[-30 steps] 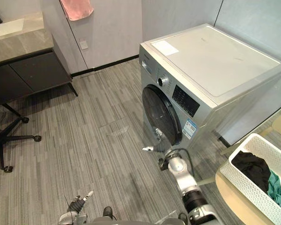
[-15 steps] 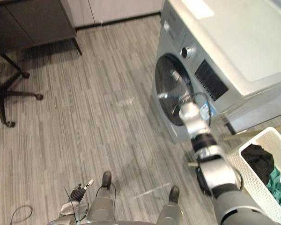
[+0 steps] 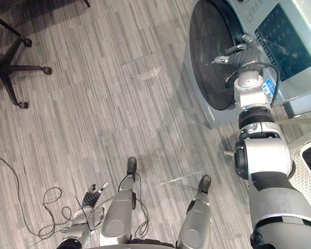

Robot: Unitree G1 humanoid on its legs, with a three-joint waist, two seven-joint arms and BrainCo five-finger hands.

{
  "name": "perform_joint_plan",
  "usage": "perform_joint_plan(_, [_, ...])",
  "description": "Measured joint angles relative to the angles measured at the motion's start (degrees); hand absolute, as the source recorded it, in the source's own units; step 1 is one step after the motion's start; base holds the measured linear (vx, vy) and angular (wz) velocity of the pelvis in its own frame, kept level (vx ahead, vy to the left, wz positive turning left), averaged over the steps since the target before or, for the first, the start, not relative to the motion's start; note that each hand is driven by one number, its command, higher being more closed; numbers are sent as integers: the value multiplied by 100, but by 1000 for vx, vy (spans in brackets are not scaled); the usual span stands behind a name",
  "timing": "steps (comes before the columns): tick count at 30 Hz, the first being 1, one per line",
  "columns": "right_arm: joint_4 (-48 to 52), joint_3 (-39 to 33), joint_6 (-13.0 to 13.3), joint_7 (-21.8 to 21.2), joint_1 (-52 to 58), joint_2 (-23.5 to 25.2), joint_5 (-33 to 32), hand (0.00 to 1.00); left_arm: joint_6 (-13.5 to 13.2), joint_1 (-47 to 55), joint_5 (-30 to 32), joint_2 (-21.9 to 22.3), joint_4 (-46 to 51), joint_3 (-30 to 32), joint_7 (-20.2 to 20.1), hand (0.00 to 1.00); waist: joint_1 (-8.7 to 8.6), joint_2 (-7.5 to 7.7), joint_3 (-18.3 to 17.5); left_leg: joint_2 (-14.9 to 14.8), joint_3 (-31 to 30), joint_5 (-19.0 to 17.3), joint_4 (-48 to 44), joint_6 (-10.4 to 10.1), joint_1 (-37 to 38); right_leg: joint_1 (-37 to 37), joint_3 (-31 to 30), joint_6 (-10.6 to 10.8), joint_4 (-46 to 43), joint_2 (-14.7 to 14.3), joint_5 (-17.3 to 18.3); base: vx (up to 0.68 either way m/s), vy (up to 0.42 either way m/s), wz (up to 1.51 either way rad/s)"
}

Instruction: Pick up the laundry basket with both hands and put the clothes into the washing machine.

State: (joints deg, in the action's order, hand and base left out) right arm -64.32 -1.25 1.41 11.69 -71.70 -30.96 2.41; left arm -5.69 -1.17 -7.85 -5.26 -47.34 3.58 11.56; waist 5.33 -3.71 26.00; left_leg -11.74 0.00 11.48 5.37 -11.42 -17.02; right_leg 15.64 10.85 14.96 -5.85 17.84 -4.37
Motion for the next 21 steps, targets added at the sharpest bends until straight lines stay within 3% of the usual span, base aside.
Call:
perform_joint_plan(17, [34, 0, 273, 712, -205, -289, -129, 0, -113, -482, -395, 40, -61, -862, 135, 0, 36, -112, 95, 150, -417, 202, 1, -35, -852, 674, 215, 80, -245, 133, -66, -65, -16, 9])
perform_joint_plan(21, [989, 9, 381, 723, 453, -115, -409, 0, -119, -648, -500, 88, -278, -833, 259, 0, 36, -116, 82, 157, -432, 202, -2, -35, -825, 694, 200, 73, -321, 146, -28, -5, -37, -1])
